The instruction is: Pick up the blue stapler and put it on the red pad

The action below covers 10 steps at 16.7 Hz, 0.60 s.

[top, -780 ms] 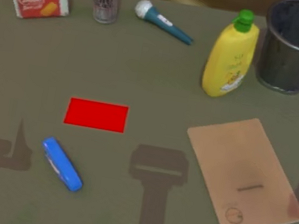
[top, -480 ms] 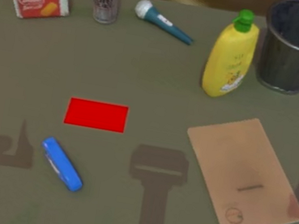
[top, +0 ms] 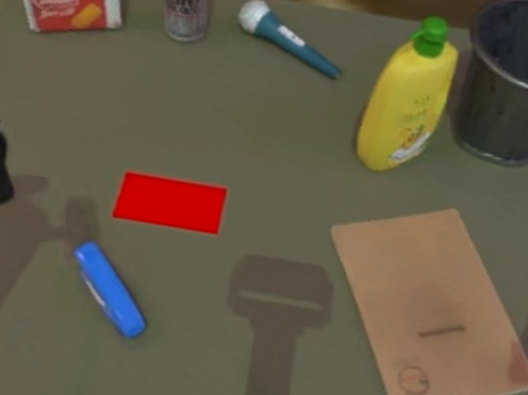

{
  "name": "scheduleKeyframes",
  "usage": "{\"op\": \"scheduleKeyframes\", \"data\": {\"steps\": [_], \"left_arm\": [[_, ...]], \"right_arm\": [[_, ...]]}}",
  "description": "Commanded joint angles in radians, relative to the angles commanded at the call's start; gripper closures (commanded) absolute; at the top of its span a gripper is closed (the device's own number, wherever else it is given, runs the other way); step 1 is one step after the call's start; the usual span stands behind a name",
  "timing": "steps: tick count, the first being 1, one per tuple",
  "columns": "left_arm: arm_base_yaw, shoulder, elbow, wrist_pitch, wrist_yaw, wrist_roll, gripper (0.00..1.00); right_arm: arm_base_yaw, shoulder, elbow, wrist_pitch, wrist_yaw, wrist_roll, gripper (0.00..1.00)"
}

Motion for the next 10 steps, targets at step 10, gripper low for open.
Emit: {"op": "scheduleKeyframes", "data": {"steps": [10], "left_arm": [[-0.187, 0.869, 0.637, -0.566, -0.005, -0.554, 0.0]], "right_arm": [[0.0, 0.0, 0.0, 0.0, 0.0, 0.0, 0.0]]}}
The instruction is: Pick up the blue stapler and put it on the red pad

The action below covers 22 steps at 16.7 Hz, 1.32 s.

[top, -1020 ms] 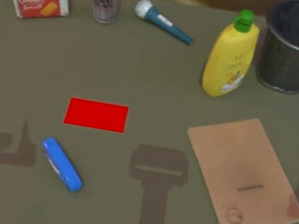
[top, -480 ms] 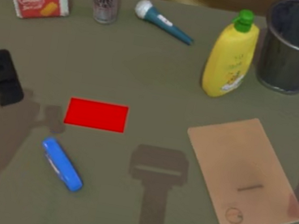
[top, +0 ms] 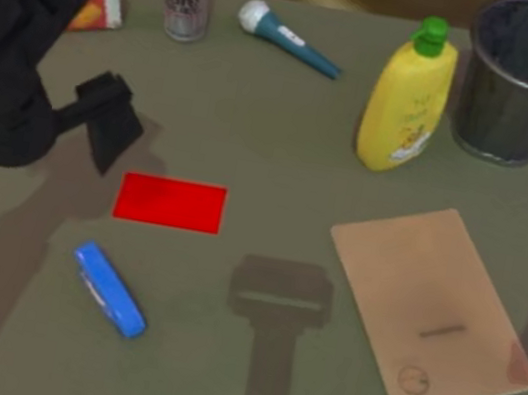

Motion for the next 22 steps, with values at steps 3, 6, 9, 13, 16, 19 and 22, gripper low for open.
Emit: {"op": "scheduleKeyframes", "data": {"steps": [3, 6, 9, 13, 16, 19, 22], "left_arm": [[-0.032, 0.147, 0.118, -0.093, 0.001, -0.098, 0.0], [-0.046, 0.201, 0.168, -0.131, 0.002, -0.139, 0.0], [-0.046, 0.201, 0.168, -0.131, 0.002, -0.139, 0.0], [-0.041, 0.212, 0.135, -0.09, 0.002, -0.135, 0.0], [-0.041, 0.255, 0.058, 0.035, 0.002, -0.132, 0.0], [-0.039, 0.305, -0.03, 0.18, 0.002, -0.13, 0.0], [-0.039, 0.336, -0.08, 0.253, 0.002, -0.131, 0.0]], "right_arm": [[0.0, 0.0, 0.0, 0.0, 0.0, 0.0, 0.0], [0.0, 0.0, 0.0, 0.0, 0.0, 0.0, 0.0], [0.0, 0.0, 0.0, 0.0, 0.0, 0.0, 0.0], [0.0, 0.0, 0.0, 0.0, 0.0, 0.0, 0.0], [0.0, 0.0, 0.0, 0.0, 0.0, 0.0, 0.0], [0.0, 0.0, 0.0, 0.0, 0.0, 0.0, 0.0], [0.0, 0.0, 0.0, 0.0, 0.0, 0.0, 0.0]]}}
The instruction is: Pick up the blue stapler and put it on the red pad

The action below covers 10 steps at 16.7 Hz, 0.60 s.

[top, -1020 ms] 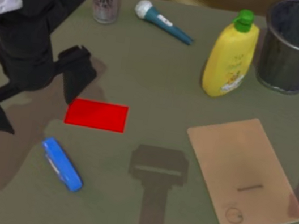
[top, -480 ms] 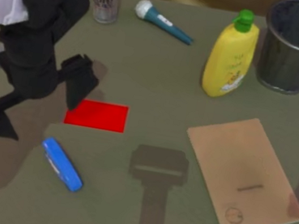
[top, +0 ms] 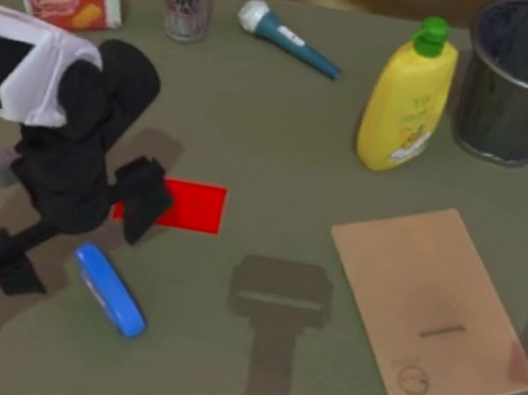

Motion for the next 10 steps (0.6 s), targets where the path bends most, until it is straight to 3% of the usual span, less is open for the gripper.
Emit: {"op": "scheduleKeyframes", "data": {"steps": [4, 10], "left_arm": [[0.0, 0.001, -0.003, 0.003, 0.0, 0.0, 0.0], [0.0, 0.001, -0.003, 0.003, 0.0, 0.0, 0.45]], "right_arm": [[0.0, 0.0, 0.0, 0.0, 0.0, 0.0, 0.0], [0.0, 0.0, 0.0, 0.0, 0.0, 0.0, 0.0]]}}
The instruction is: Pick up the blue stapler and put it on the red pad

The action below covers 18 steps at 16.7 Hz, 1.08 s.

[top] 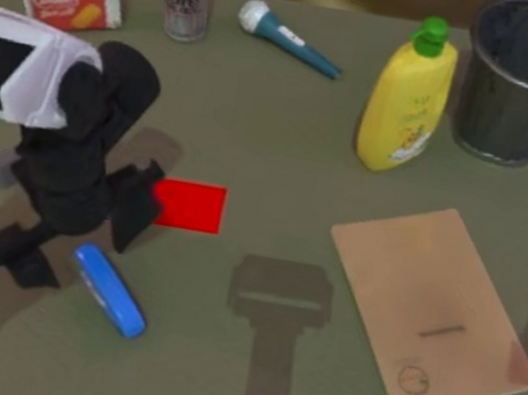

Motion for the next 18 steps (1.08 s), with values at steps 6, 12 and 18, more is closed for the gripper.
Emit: {"op": "scheduleKeyframes", "data": {"steps": [6, 12, 18], "left_arm": [[0.0, 0.0, 0.0, 0.0, 0.0, 0.0, 0.9], [0.0, 0.0, 0.0, 0.0, 0.0, 0.0, 1.0], [0.0, -0.005, 0.014, -0.017, 0.0, -0.001, 1.0]], "right_arm": [[0.0, 0.0, 0.0, 0.0, 0.0, 0.0, 0.0], [0.0, 0.0, 0.0, 0.0, 0.0, 0.0, 0.0], [0.0, 0.0, 0.0, 0.0, 0.0, 0.0, 0.0]]}}
